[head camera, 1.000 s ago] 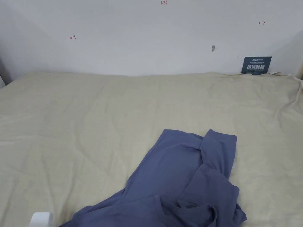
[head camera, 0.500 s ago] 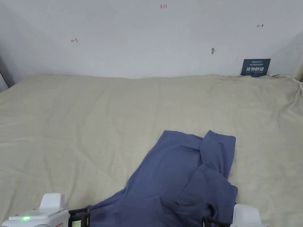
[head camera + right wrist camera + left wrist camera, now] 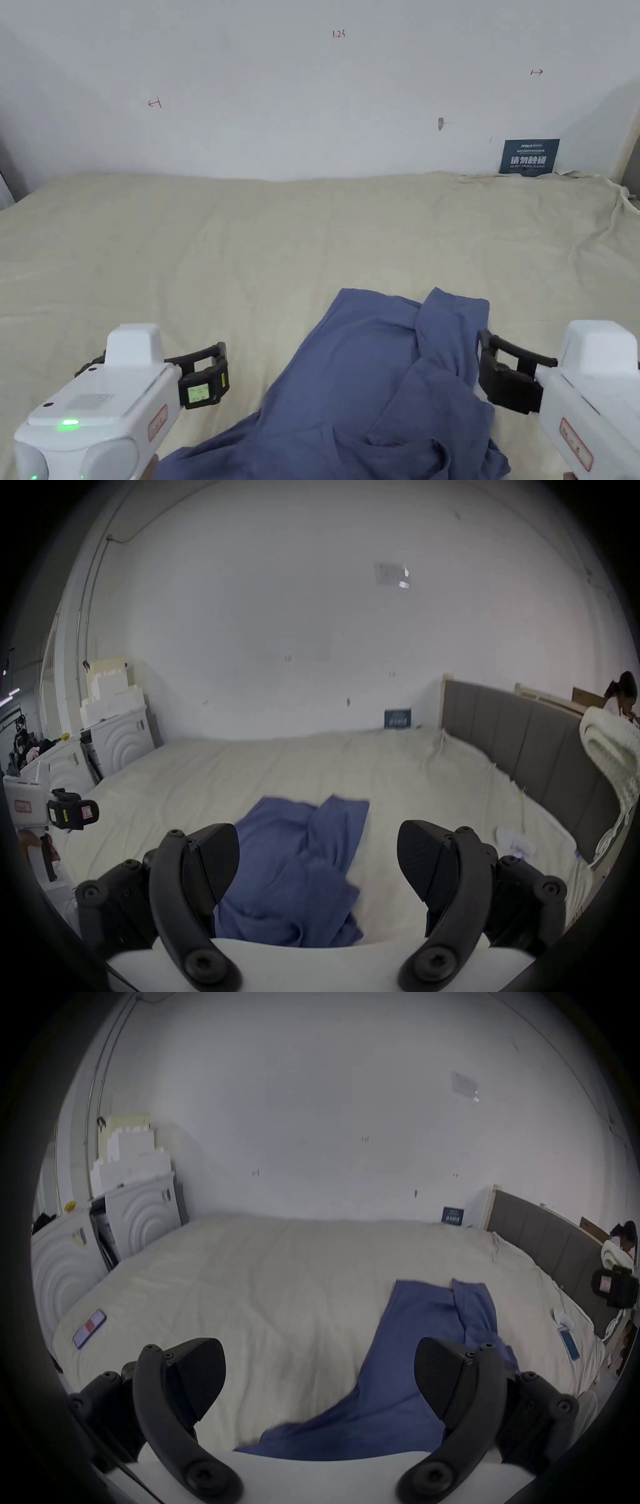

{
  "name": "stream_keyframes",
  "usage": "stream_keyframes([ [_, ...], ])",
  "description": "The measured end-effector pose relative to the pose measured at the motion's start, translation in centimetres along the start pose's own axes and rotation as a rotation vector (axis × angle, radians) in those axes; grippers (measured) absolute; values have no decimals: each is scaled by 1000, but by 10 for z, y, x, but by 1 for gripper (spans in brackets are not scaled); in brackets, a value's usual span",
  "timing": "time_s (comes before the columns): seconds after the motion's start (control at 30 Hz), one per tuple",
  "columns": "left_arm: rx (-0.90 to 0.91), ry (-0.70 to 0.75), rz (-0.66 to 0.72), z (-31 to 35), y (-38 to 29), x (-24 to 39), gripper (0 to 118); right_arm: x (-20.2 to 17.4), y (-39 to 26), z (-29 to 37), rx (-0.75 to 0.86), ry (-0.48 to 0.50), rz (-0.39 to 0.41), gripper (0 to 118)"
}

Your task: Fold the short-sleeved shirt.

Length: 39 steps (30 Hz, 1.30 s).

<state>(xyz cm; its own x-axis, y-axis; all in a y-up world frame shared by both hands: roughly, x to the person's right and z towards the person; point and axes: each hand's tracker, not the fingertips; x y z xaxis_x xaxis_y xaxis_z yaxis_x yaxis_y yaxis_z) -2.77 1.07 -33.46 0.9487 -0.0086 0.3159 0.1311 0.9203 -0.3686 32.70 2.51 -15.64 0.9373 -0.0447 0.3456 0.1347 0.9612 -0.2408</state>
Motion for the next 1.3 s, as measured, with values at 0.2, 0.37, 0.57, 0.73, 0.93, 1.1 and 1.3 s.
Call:
stream_keyframes([
  [0.2, 109, 7, -61, 8, -11, 23, 58, 3, -2, 8, 72, -53, 35, 75],
  [0.37, 112, -42, -44, 11, -16, 30, 11, 6, -8, 12, 102, -69, 28, 12],
  [0.57, 61, -73, 10, 7, -20, 25, 0, 11, -8, 16, 114, -67, 16, 0],
  [0.73, 37, -65, -1, 6, -25, 22, 0, 11, -7, 16, 115, -65, 22, 0],
  [0.93, -158, -36, 57, -12, -26, 4, 0, 11, -6, 12, 106, -58, 24, 0],
  [1.1, -380, -41, 153, -45, -42, -19, 0, 10, -9, 4, 87, -47, 17, 0],
  [1.3, -513, 0, 227, -75, -71, -41, 8, 8, -15, -5, 50, -32, 24, 0],
])
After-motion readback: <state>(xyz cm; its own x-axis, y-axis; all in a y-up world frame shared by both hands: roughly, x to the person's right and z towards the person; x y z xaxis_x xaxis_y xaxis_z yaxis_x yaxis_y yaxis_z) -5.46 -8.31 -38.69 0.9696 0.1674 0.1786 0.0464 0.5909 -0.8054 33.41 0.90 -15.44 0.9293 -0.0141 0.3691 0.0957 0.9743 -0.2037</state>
